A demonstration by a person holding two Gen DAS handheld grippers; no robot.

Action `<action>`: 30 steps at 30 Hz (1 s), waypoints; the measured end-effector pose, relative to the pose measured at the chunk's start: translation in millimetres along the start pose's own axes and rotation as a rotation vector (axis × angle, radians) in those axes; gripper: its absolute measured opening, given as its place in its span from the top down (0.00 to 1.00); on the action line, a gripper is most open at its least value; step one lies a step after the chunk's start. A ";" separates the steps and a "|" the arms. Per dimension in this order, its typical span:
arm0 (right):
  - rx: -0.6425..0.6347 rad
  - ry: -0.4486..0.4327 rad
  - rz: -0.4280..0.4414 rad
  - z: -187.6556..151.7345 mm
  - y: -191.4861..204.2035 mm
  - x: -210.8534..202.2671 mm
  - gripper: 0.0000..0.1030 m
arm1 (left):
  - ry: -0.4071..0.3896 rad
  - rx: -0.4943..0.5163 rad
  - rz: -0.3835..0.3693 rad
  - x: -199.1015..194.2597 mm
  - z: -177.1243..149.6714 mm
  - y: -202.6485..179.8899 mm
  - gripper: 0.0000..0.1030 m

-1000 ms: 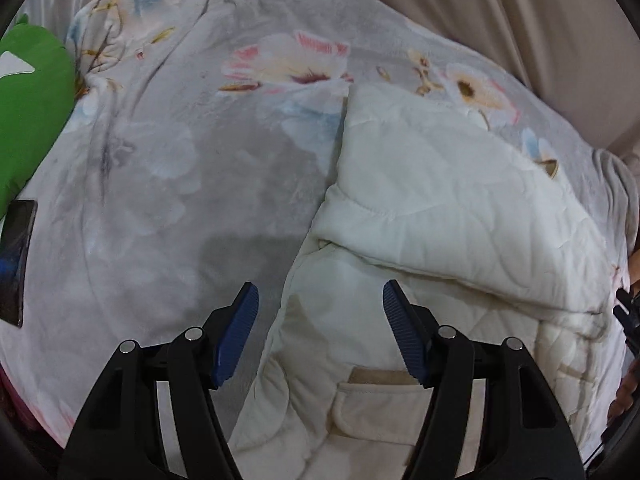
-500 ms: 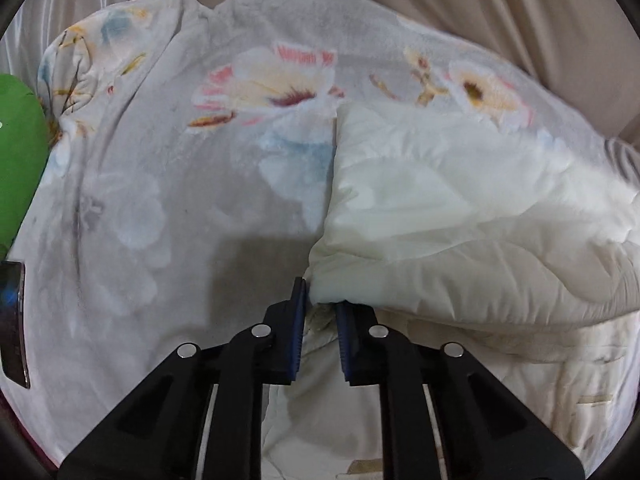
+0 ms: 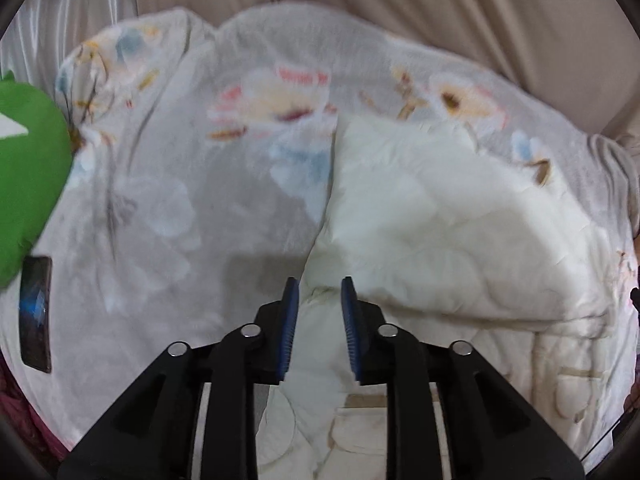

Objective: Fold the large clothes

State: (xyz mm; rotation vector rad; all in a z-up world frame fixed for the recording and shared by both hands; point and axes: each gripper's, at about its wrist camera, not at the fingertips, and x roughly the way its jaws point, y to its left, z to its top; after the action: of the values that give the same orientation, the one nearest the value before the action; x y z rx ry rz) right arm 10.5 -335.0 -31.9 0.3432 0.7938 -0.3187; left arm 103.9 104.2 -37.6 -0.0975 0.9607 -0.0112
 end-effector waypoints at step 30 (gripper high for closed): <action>-0.163 0.076 0.197 -12.2 72.6 7.3 1.00 | 0.074 0.040 -0.066 53.1 9.9 -54.1 0.72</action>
State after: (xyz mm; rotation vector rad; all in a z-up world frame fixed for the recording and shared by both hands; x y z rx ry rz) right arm 36.8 -265.9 -32.2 0.2790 0.8471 -0.0562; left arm 144.3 48.3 -70.7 -0.0923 1.0307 -0.0957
